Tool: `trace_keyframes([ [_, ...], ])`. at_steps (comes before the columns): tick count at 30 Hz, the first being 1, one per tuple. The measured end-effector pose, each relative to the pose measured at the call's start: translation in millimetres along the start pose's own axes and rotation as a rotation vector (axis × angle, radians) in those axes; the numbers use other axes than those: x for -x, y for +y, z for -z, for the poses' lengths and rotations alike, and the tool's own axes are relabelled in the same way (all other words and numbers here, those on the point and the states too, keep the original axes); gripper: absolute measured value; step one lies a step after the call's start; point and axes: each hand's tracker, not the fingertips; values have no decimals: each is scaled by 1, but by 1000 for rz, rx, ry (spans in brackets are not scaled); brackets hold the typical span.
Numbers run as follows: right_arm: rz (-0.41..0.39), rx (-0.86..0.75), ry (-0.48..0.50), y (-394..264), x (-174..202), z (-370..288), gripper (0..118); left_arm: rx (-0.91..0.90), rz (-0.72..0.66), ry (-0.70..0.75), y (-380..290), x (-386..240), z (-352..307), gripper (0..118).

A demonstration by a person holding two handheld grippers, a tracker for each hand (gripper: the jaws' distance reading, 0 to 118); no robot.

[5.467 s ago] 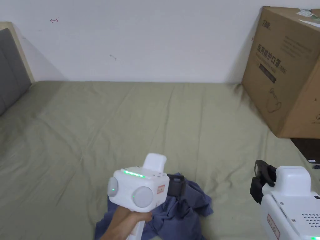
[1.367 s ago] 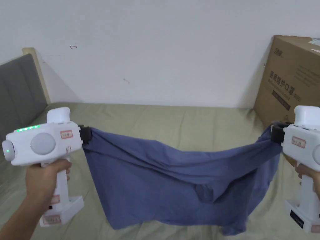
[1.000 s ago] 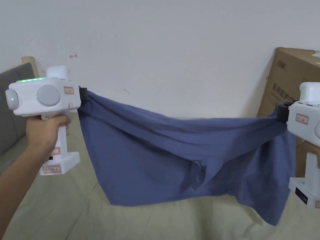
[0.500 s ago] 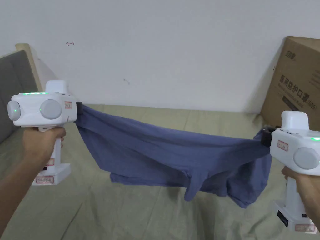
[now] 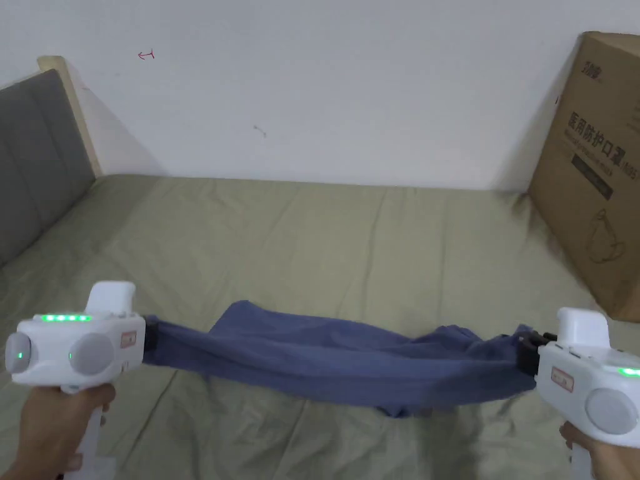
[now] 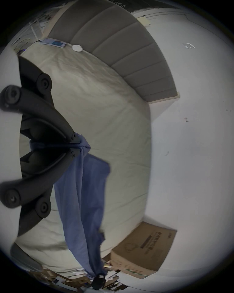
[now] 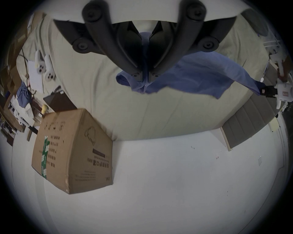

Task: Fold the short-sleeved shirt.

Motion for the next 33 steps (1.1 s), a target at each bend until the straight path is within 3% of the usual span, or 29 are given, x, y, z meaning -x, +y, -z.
trace_keyframes([
  [7, 3, 93, 7, -74, -6, -45, 5, 96, -10, -34, -93, 13, -22, 4],
  [15, 87, 190, -29, -153, -20, -80, 5, 190, -15, -2, -164, 25, -47, 4],
  [23, 110, 377, -73, -208, -20, -81, 5, 318, -13, 42, -205, 28, -48, 4],
  [29, 100, 402, -94, -213, -12, -74, 6, 370, -17, 54, -214, 25, -30, 5],
  [31, 101, 404, -101, -206, -12, -76, 40, 383, -16, 56, -211, 21, -28, 16],
  [32, 106, 403, -102, -200, -11, -79, 65, 382, -30, 48, -208, 22, -29, 30],
  [33, 114, 376, -80, -192, -11, -84, 100, 388, -66, 23, -202, 23, -33, 59],
])
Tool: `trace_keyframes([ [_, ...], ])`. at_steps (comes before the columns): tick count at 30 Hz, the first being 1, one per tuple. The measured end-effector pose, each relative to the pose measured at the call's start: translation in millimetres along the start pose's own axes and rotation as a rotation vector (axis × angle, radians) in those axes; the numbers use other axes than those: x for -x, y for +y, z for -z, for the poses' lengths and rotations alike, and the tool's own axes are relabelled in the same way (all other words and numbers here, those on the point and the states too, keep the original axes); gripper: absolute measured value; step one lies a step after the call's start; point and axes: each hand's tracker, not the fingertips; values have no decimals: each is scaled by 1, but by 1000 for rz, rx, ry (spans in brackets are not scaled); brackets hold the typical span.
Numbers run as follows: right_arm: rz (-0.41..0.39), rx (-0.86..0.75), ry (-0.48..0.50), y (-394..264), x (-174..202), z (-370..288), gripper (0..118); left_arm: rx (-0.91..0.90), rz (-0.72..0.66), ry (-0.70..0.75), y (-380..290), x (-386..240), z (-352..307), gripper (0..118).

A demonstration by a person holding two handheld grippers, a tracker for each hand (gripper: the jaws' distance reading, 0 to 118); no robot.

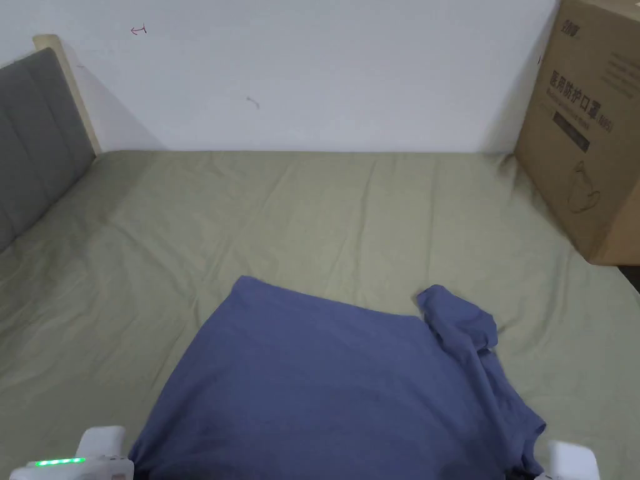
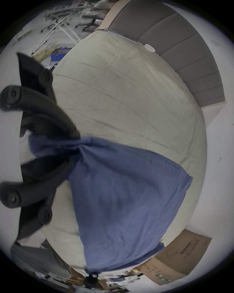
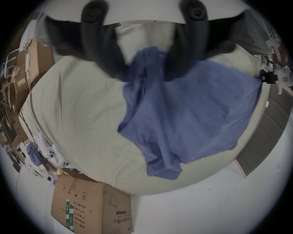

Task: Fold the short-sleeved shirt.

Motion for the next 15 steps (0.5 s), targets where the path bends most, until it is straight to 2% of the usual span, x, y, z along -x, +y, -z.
trace_keyframes([
  [1, 0, -27, 15, 5, 1, -5, 100, -12, -39, -44, 3, 0, -5, 59],
  [2, 3, -62, 17, 13, 4, -14, 104, -33, -68, -75, 8, -1, -11, 67],
  [4, -4, -157, 38, 31, 9, -34, 110, -109, -103, -118, 20, -8, -29, 95],
  [5, -6, -187, 46, 42, 11, -43, 109, -173, -106, -143, 27, -12, -42, 98],
  [10, -22, -416, 66, 92, 25, -98, 109, -413, -28, -191, 69, -47, -102, 98],
  [15, -51, -608, 96, 121, 42, -148, 108, -704, 54, -176, 99, -85, -153, 98],
])
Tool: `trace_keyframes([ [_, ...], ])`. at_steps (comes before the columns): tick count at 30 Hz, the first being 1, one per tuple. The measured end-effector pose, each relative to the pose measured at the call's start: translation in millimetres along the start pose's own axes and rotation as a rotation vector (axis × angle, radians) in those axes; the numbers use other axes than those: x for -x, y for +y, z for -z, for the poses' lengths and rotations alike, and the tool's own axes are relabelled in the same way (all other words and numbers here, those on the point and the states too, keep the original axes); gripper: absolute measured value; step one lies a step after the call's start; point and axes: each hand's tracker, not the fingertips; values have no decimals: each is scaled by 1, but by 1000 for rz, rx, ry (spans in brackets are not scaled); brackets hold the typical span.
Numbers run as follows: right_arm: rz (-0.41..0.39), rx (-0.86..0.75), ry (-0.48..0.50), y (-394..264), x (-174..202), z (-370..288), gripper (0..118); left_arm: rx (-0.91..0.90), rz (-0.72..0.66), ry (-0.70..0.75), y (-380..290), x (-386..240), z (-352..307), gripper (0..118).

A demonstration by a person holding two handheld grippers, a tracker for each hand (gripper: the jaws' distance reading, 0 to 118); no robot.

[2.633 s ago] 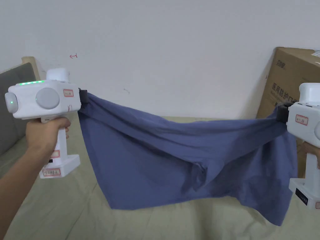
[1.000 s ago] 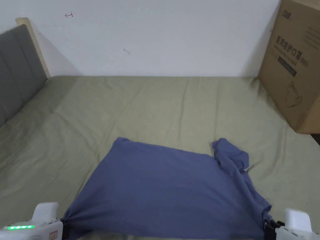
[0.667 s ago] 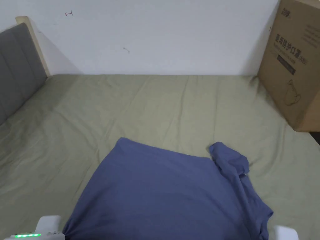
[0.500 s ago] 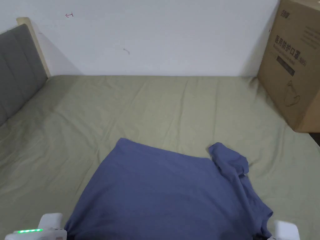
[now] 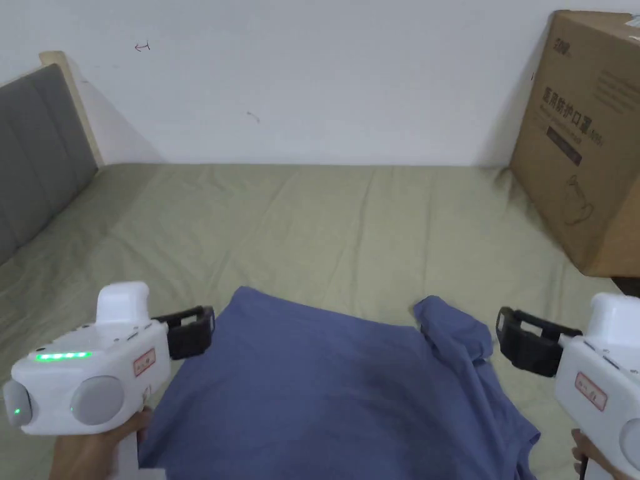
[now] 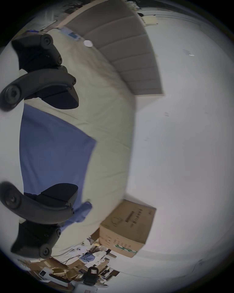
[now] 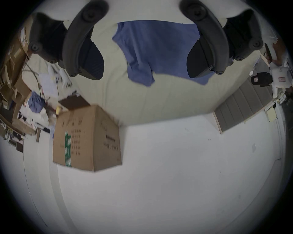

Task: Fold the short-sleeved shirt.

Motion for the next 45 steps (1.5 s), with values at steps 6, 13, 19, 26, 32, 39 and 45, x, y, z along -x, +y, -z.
trace_keyframes([
  [6, -43, -139, -41, 26, 23, -15, 51, -132, 9, -24, 27, -30, 3, 66],
  [13, -134, -193, -94, 27, 36, 3, 0, -142, 17, -104, 26, -51, 21, 0],
  [19, -142, -185, -85, 27, 37, 29, 0, -71, 49, -123, 32, -55, 62, 0],
  [26, -145, -140, -67, 29, 35, 75, 0, 184, 66, -151, 44, -33, 172, 0],
  [32, -127, -87, -69, 25, 22, 119, 0, 361, -1, -55, 40, 1, 285, 72],
  [39, -127, -13, -111, 10, 2, 163, 0, 568, 30, 50, 4, 20, 380, 99],
  [45, -122, 67, -137, -7, -18, 190, 0, 693, 122, 59, -37, 14, 415, 55],
])
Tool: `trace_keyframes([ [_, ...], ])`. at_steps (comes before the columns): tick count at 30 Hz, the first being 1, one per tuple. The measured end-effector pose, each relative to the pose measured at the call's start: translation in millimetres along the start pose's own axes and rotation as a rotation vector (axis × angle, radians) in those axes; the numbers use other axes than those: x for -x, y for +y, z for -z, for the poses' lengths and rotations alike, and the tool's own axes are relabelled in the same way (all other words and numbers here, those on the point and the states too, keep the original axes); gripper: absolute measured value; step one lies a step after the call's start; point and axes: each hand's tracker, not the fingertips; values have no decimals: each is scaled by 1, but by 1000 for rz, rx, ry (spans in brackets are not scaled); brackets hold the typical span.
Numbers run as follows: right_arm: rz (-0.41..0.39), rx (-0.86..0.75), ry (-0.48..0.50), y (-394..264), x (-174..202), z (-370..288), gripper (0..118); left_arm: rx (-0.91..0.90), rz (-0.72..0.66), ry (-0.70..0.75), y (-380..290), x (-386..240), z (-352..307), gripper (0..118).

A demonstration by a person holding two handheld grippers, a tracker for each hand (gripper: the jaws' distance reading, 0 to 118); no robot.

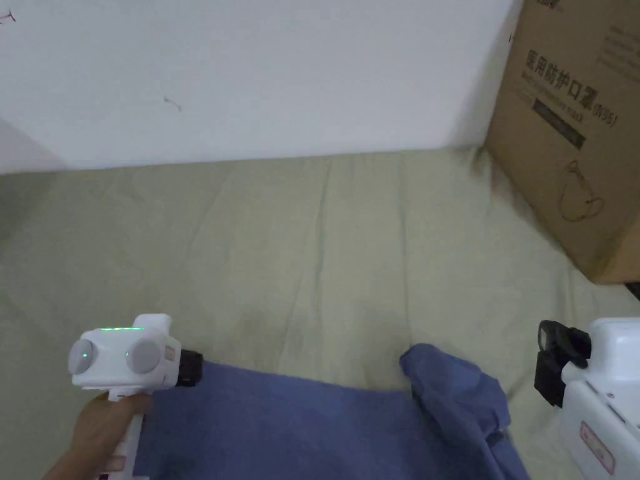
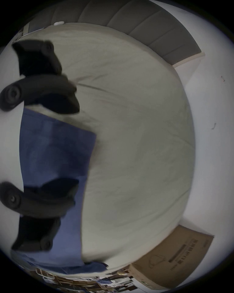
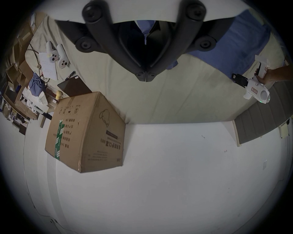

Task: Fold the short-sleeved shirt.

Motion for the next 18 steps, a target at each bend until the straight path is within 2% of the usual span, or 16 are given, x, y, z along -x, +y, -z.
trace_keyframes([
  [2, 10, 34, 6, -5, -4, 6, 0, 11, 7, -71, -7, -6, 3, 53],
  [3, 8, 52, 4, -7, -7, 9, 0, -57, 4, -7, -9, -11, -4, 52],
  [4, 10, 63, 3, -10, -9, 13, 0, -70, 0, -42, -9, -12, -7, 43],
  [5, 10, 76, -1, -13, -12, 16, 0, -75, -6, -70, -10, -12, -10, 19],
  [6, 16, 103, -4, -15, -13, 21, 0, -78, -9, -71, -11, -15, -13, 2],
  [8, 26, 170, -2, -21, -20, 35, 0, -103, -8, -63, -13, -16, -24, 2],
  [9, 43, 206, -3, -25, -23, 42, 4, -148, -14, -70, -16, -14, -33, 2],
  [10, 49, 233, 12, -29, -24, 51, 14, -170, -19, -77, -18, -13, -43, 2],
  [11, 57, 285, 43, -33, -27, 61, 29, -196, -27, -100, -21, -11, -53, 2],
  [13, 85, 431, 83, -45, -32, 89, 90, -215, -25, -117, -25, -8, -76, 2],
  [14, 105, 486, 93, -53, -32, 100, 105, -224, -22, -120, -26, -6, -84, 2],
  [16, 133, 507, 101, -64, -32, 114, 109, -244, -13, -133, -28, -4, -99, 2],
  [18, 122, 543, 95, -75, -30, 130, 109, -257, -8, -155, -27, -4, -112, 2],
])
